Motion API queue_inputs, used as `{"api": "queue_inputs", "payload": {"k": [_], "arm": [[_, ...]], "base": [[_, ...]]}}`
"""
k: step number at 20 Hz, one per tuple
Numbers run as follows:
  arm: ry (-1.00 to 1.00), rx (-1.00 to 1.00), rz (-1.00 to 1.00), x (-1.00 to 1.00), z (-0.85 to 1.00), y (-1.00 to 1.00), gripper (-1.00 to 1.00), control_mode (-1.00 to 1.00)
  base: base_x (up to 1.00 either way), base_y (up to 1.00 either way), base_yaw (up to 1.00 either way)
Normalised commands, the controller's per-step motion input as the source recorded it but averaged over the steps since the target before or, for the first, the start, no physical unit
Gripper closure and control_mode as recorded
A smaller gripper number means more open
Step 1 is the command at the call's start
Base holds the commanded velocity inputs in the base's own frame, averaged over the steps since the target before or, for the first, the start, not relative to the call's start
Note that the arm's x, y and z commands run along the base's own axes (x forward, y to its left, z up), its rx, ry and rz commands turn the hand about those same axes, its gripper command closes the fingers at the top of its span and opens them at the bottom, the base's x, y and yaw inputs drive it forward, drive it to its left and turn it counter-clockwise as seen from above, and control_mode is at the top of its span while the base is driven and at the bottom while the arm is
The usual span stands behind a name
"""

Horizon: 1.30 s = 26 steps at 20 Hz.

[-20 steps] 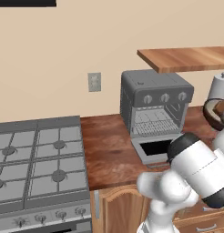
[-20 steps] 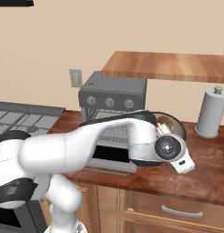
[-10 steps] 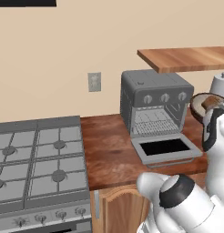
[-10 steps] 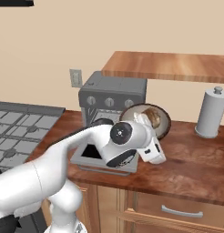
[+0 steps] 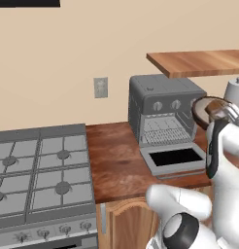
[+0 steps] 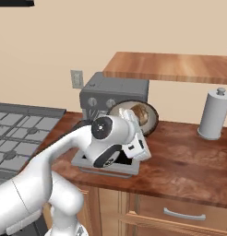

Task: Pick up the heated bread from the toaster oven and place it in the bowl. Then move the bread bowl to the dining counter.

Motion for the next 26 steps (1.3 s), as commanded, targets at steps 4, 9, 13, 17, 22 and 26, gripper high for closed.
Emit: {"api": "queue_inputs", "payload": {"k": [4,9,13,17,22,26], "arm": [[0.03,0.0,0.07,0.03,0.41,1.0,1.0,-1.0],[0.0,0.0,0.0,0.01,0.0,0.05,1.0,1.0],[0.0,0.0,0.0,0.0,0.0,0.0,1.0,1.0],[0.0,0.0,0.0,0.0,0.0,0.0,1.0,1.0],[0.0,0.0,0.0,0.0,0.0,0.0,1.0,1.0],[0.0,0.0,0.0,0.0,0.0,0.0,1.0,1.0]], "base": [[0.0,0.0,0.0],[-0.18,-0.05,0.17],[-0.87,-0.13,0.78],[-0.67,-0.11,0.95],[-0.11,0.0,1.0],[-0.02,0.0,1.0]]}}
